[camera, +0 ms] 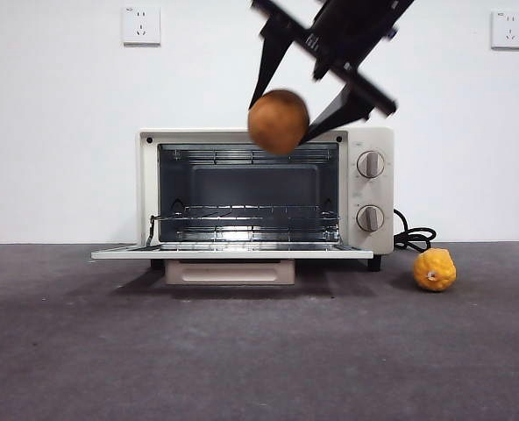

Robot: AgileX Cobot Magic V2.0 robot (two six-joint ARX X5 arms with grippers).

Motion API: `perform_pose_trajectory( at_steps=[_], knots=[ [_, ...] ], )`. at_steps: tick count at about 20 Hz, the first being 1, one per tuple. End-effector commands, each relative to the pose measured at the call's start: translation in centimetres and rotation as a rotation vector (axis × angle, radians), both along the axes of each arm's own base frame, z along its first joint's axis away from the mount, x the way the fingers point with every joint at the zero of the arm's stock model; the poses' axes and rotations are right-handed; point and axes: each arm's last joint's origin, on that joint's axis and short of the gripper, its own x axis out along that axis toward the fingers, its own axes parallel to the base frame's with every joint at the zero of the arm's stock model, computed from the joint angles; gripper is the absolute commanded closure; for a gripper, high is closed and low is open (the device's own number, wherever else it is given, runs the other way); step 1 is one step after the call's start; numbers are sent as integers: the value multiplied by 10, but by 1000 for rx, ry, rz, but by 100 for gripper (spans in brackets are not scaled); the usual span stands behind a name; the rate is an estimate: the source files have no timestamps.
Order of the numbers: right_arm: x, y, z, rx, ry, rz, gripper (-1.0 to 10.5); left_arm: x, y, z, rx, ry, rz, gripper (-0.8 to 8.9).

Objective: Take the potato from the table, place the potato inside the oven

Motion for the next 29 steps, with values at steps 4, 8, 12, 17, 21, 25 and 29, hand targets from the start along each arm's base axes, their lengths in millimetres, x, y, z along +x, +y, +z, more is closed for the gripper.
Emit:
perform_pose_trajectory(
  at_steps=[4,8,12,17,21,25,29],
  knots=[
    [30,21,-44,46,12,-9,946,0,1,0,28,-25,30,819],
    [51,34,-58,42,-6,4,946,1,1,0,29,-24,31,819],
    [74,49,-55,47,-38,22,946,1,1,0,34,-28,39,819],
    [96,60,-59,-8,-32,-16,946,1,2,0,57,-45,69,819],
    [107,65,-69,-56,-51,-84,946,1,2,0,57,-45,70,819],
    [110,64,-70,-87,-84,-144,945,1,2,0,57,-46,71,819],
    [110,64,-70,-86,-82,-147,657,2,2,0,60,-45,72,819]
  ],
)
